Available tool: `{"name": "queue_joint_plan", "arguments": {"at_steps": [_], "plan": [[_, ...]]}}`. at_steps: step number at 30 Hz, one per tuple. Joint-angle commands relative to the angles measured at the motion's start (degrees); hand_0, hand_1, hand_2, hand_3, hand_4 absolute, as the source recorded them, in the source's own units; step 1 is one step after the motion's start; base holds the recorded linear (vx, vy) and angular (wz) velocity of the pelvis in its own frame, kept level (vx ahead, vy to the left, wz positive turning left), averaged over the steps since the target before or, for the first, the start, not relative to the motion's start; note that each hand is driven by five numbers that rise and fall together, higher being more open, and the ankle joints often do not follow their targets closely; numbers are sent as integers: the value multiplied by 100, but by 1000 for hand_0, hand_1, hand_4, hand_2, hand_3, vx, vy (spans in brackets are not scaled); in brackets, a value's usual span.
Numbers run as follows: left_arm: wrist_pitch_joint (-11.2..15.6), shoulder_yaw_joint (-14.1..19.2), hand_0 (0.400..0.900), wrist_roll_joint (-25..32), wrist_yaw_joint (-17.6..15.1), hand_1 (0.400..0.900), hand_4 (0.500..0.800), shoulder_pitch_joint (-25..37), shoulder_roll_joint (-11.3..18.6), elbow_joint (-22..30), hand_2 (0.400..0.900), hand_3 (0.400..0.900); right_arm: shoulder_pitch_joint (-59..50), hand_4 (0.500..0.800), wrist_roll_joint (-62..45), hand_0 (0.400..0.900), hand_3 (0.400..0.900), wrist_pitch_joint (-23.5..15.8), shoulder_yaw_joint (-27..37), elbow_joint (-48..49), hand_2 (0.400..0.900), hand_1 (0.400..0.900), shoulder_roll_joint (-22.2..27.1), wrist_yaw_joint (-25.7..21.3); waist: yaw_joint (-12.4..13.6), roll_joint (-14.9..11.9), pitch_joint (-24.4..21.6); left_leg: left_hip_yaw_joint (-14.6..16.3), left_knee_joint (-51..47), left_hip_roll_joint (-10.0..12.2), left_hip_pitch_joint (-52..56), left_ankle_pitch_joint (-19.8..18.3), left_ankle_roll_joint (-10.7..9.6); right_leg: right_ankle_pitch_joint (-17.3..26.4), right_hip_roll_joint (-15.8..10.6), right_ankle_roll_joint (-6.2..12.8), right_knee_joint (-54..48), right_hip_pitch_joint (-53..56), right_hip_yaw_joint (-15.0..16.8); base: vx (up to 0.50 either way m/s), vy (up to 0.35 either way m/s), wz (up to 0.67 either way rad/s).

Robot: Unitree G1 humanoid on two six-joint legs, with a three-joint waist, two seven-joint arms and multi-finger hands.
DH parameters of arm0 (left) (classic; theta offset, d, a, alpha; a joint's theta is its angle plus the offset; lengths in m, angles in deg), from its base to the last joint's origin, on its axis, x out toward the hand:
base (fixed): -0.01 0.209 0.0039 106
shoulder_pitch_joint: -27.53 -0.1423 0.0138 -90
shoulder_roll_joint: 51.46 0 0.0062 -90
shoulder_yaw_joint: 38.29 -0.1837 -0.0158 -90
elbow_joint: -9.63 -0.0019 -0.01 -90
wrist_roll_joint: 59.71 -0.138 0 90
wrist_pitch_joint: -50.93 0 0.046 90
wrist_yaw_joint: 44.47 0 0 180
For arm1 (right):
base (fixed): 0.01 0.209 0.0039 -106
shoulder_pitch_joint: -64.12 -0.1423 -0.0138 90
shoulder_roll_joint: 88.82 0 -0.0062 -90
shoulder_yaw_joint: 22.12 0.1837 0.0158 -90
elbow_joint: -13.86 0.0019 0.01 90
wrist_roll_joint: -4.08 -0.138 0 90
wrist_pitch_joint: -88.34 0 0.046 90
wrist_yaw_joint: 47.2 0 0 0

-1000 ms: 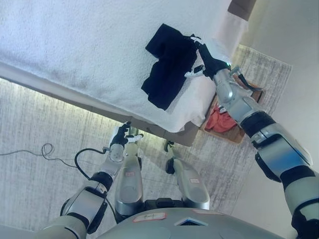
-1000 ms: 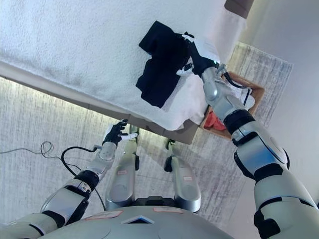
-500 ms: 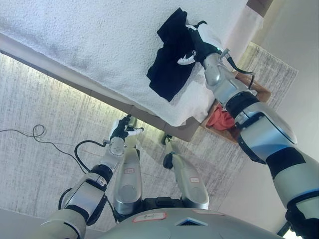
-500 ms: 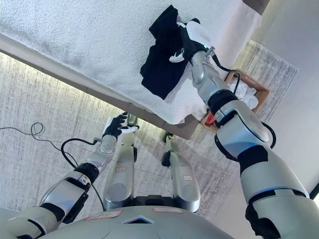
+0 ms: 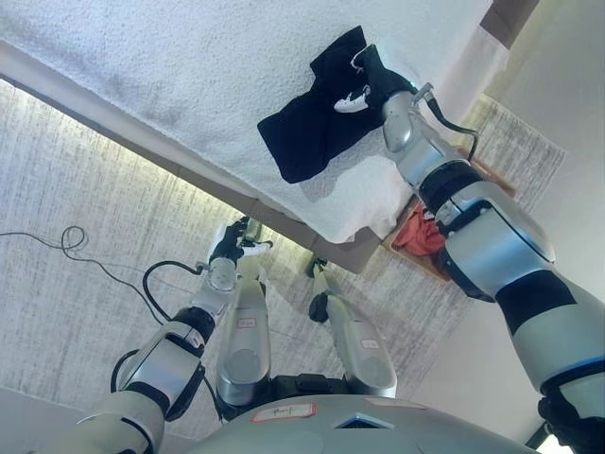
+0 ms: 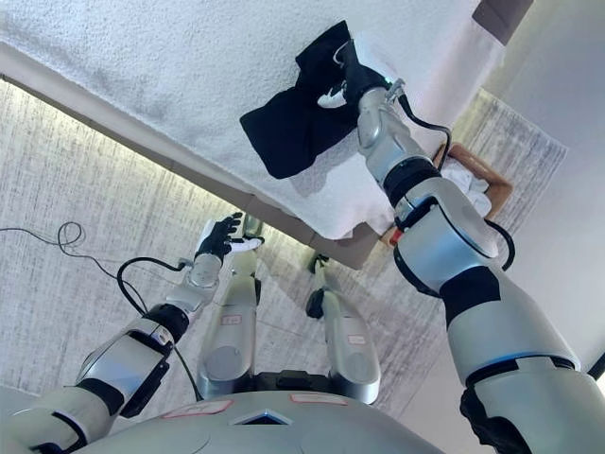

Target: Put the clothes on the bed into the basket.

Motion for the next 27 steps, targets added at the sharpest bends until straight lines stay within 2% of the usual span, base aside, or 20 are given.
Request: {"name": "queue_joint_plan", "arguments": {"at_steps": [1, 10, 11, 14, 15, 16, 17, 18, 21, 22, 23, 24, 27], "plan": [[85, -199, 900, -12, -162, 900, 800, 86, 49, -145, 900, 900, -420, 500, -262, 400, 400, -232, 226, -227, 400, 400, -194, -184, 134, -251, -60, 81, -307, -1, 295, -132, -74, 27, -521, 580, -7, 109, 466, -12, 31, 5], [87, 5, 900, -121, -128, 900, 800, -113, 21, -276, 900, 900, 204, 500, -694, 400, 400, -457, 770, 304, 400, 400, 319, -320, -42, -133, -317, 131, -307, -107, 475, -164, -41, 40, -621, 616, -7, 301, 468, -12, 38, -4], [77, 149, 900, -153, -117, 900, 800, -233, 32, -247, 900, 900, 591, 500, -750, 400, 400, -535, 1005, 842, 400, 400, 594, -403, -169, -125, -453, 219, -307, -105, 619, -237, -10, 29, -645, 628, -7, 405, 517, 27, 67, -33], [52, 375, 900, -208, -91, 900, 800, -445, 47, -122, 900, 900, 1405, 500, -712, 400, 400, -611, 1418, 1960, 400, 400, 959, -495, -375, -108, -648, 393, -307, -98, 905, -365, 48, 12, -676, 644, -7, 602, 627, 33, 64, -36], [50, 368, 900, -209, -92, 900, 800, -454, 48, -117, 900, 900, 1426, 500, -707, 400, 400, -599, 1425, 1981, 400, 400, 964, -496, -363, -110, -644, 400, -307, -97, 919, -369, 49, 11, -676, 645, -7, 612, 633, 27, 41, -22], [42, 445, 900, -227, -86, 900, 800, -534, 38, -47, 900, 900, 1775, 500, -658, 400, 400, -618, 1597, 2347, 400, 400, 1020, -502, -427, -92, -716, 446, -307, -100, 1003, -405, 65, 4, -686, 651, -7, 669, 665, 53, 61, -26], [30, 613, 900, -267, -47, 900, 800, -657, -1, 30, 900, 900, 2581, 500, -523, 400, 400, -676, 2032, 3088, 400, 400, 1210, -552, -611, -49, -890, 554, -307, -104, 1186, -483, 97, -27, -716, 665, -7, 810, 700, 53, 61, -26], [28, 602, 900, -267, -47, 900, 800, -669, -1, 35, 900, 900, 2613, 500, -514, 400, 400, -660, 2045, 3119, 400, 400, 1215, -551, -597, -52, -889, 559, -307, -103, 1200, -488, 98, -29, -716, 666, -7, 822, 705, 60, 61, -29], [29, 832, 900, -347, 62, 900, 800, -917, -40, 249, 900, 900, 3957, 500, -253, 400, 400, -721, 2853, 4172, 400, 400, 1500, -565, -791, 28, -1155, 713, -307, -130, 1500, -616, 155, -84, -739, 693, -7, 1062, 775, 83, 40, -21], [40, 902, 900, -361, 111, 900, 800, -989, -29, 287, 900, 900, 4329, 500, -185, 400, 400, -736, 3076, 4352, 400, 400, 1547, -552, -831, 47, -1243, 739, -307, -136, 1591, -657, 168, -104, -740, 703, -7, 1139, 793, 150, 14, -24], [49, 1019, 900, -407, 244, 900, 800, -1143, 25, 488, 900, 900, 4878, 500, -52, 400, 400, -703, 3599, 4599, 400, 400, 1691, -553, -918, 96, -1427, 792, -307, -133, 1776, -747, 197, -158, -741, 721, -7, 1298, 833, 122, 8, -18], [45, 1006, 900, -407, 245, 900, 800, -1155, 27, 496, 900, 900, 4913, 500, -45, 400, 400, -690, 3618, 4628, 400, 400, 1690, -548, -898, 92, -1421, 800, -307, -131, 1797, -754, 197, -161, -739, 721, -7, 1314, 840, 130, 0, -20], [34, 1151, 900, -482, 395, 900, 800, -1377, 45, 640, 900, 900, 5565, 500, 71, 400, 400, -652, 4343, 4944, 400, 400, 1809, -572, -1006, 139, -1709, 929, -307, -111, 2097, -883, 234, -231, -737, 737, -7, 1528, 954, 109, -1, -25]]}}
